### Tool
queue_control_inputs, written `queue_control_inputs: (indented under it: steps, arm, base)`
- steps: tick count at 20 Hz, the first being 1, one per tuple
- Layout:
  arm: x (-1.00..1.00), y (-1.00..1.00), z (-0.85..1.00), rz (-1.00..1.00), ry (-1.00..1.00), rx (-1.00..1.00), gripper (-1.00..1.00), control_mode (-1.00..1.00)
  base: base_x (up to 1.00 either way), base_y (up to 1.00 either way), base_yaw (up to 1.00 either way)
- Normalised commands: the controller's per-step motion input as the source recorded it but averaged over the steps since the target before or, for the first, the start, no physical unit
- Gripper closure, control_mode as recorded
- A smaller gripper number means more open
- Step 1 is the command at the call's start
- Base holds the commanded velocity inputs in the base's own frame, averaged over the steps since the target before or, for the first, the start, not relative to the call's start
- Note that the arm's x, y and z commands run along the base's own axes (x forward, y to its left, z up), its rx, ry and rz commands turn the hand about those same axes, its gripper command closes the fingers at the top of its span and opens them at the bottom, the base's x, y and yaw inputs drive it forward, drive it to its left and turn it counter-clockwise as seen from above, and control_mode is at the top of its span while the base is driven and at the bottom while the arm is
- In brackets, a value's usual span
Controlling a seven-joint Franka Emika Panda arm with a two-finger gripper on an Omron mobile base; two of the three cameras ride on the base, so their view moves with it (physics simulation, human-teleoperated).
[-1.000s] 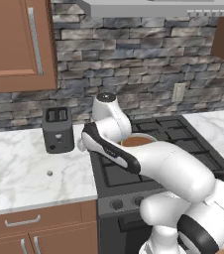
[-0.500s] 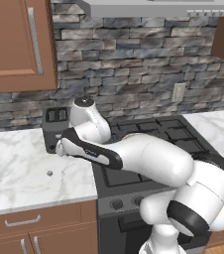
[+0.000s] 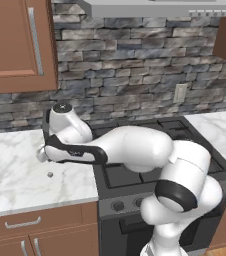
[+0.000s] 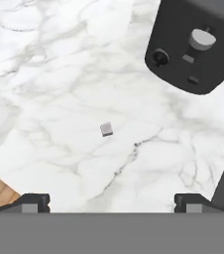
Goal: Pick up the sugar cube(s) and place them in the saucepan with hot chocolate.
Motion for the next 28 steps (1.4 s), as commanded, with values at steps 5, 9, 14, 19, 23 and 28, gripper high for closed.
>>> queue_control_inputs:
  steps: [5,9,14,19,23,28]
  arm:
    - [0.00,0.13,-0.52,0.00,0.01,-0.02,-1.00,-1.00]
    - [0.08,0.00,-0.53,0.00,0.01,-0.07,-1.00,-1.00]
    - [0.16,0.00,-0.42,-0.02,0.02,-0.10,-1.00,-1.00]
    - [0.00,0.00,-0.32,0.00,0.03,-0.03,-1.00,-1.00]
    - [0.02,0.02,-0.25,0.00,0.09,0.00,-1.00,-1.00]
    - [0.17,0.10,-0.20,0.00,0.08,0.00,-1.00,-1.00]
  base:
    - [0.00,0.00,0.00]
    - [0.00,0.00,0.00]
    - [0.00,0.00,0.00]
    - [0.00,0.00,0.00]
    - [0.00,0.00,0.00]
    - [0.00,0.00,0.00]
